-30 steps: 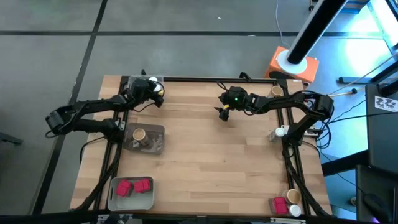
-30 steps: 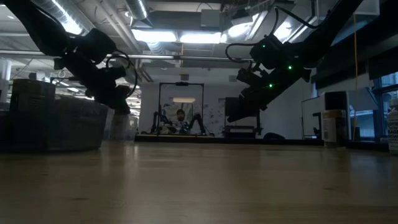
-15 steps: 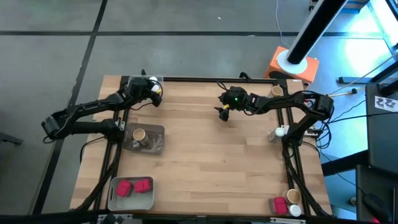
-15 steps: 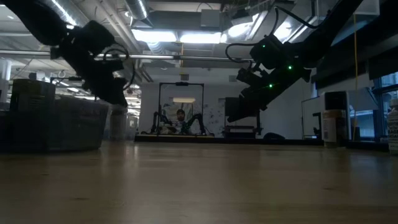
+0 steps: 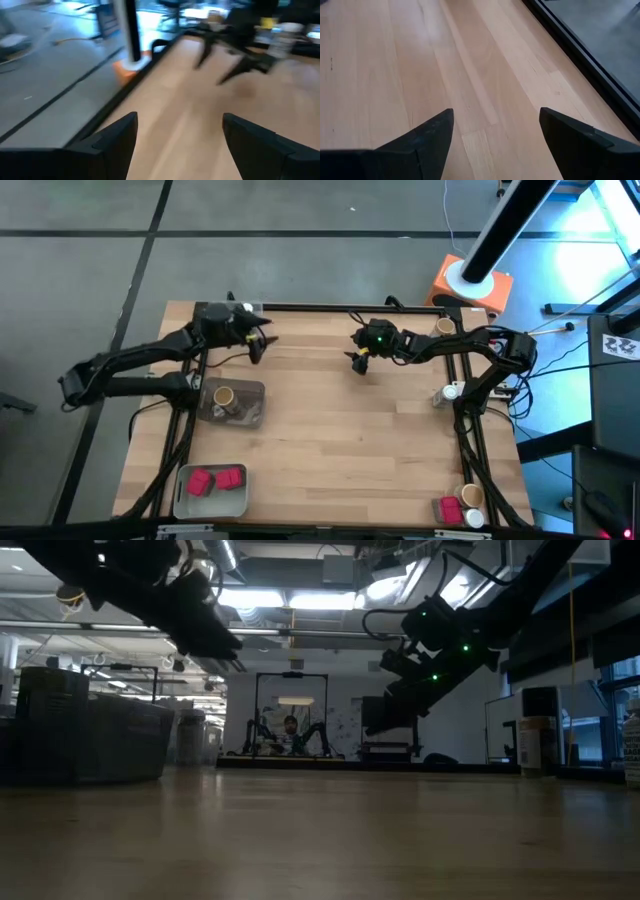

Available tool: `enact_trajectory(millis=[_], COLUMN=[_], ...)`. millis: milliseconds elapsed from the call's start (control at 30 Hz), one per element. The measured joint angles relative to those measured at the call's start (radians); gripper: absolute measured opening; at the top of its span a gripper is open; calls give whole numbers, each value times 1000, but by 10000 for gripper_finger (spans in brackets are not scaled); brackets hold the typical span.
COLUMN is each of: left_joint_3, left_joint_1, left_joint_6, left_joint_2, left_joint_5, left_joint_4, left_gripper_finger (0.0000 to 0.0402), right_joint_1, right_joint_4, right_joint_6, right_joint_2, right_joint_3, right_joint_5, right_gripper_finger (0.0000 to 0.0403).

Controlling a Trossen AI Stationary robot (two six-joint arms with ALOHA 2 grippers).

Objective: Sort spices by type
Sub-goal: Put the top white spice bottle into the transparent bin

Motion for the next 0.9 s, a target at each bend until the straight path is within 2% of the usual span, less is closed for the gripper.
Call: enact_trajectory(millis=[100,167,400,500,700,900], left_joint_3=[-1,-1,-1,-2,-2,-2], left_joint_1=[-58,-94,-195,-222,-272,-311], left_joint_6=[-4,-8,-5,-8,-40,-50], left_joint_2=[37,68,171,212,268,291], left_joint_5=[4,4,6,6,6,6], left_joint_4=[23,48,106,140,210,273], left_gripper_finger=[274,274,274,274,274,274], right_joint_1=[0,3,53,91,187,261], right_joint_4=[-18,-93,-436,-631,-1066,-1376], right_joint_6=[0,-11,-29,-21,100,263], right_joint_2=[-5,-33,-242,-345,-492,-542], right_joint_3=[14,33,101,137,254,351], right_joint_5=[0,0,1,40,181,210], right_gripper_finger=[294,294,294,294,294,294])
